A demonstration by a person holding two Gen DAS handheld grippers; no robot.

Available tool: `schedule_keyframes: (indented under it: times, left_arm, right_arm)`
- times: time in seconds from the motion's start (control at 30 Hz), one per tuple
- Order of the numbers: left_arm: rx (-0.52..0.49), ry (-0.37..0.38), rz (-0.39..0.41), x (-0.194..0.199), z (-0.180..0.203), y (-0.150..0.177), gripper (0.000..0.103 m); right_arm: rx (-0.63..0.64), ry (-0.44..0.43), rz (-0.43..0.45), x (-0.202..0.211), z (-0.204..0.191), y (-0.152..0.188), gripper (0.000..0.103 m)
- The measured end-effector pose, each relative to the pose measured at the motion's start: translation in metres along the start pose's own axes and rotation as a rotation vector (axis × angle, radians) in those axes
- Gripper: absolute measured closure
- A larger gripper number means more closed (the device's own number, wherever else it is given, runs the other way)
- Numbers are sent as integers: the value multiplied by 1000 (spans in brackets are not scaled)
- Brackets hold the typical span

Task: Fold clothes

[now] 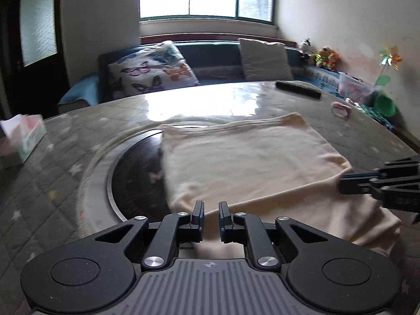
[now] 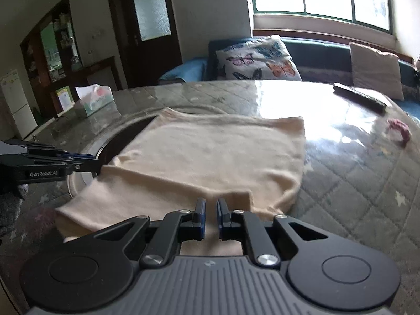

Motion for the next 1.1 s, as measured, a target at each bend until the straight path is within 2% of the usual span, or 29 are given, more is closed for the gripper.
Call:
schedule_keyframes:
  times: [0.1,0.2,0.27,0.3,0.33,0.4,0.5,0.67,0.8,1.0,1.1]
  left_arm:
    - [-10,8,-28,-13,5,1,90]
    - [-4,11,-43,-18,3,5,89]
    - [-6,10,-35,-15,3,5,89]
    - [-6,9,-32,-13,4,5,89]
    - [-6,12,-28,-12,4,4,89]
    - [-12,19,-23,-9,7,3,89]
    - [-26,31,-13,-4,14,2,89]
    - [-43,66,-3,1,24,-1,89]
    - [-83,101,4,6,38,-2,89]
    - [-118,140,6,11,44,-1,89]
    - [-132,153,-2,9,46,-1,88]
  right_arm:
    - [0,9,10,-8,0,-2,94]
    - [-56,31,-8,-14,12,-1,94]
    - [-80,0,-3,-8,18,1,94]
    - [-70,-14,9,0,17,2,92]
    - [-48,-8,19,6,16,2,84]
    - [-14,34,17,14,15,5,76]
    - [-49,41,-20,20,24,14,76]
    - [-73,20,-45,27,26,24,80]
    - [-71,11,-55,27,22,24,98]
    - [-171,-58,-31,48,26,8,99]
    - [-218,-74,-58,53,31,6,99]
Point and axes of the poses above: each gripper's, at about its wrist camera, not at the fingertips, and x roughly against the way its jaws point, z to its right, y to its underside, the point moved 2 cm from there along -x, roughly the way its jaws point, and after that the axes turned 5 degrees about -x, right-handed, at the moved point
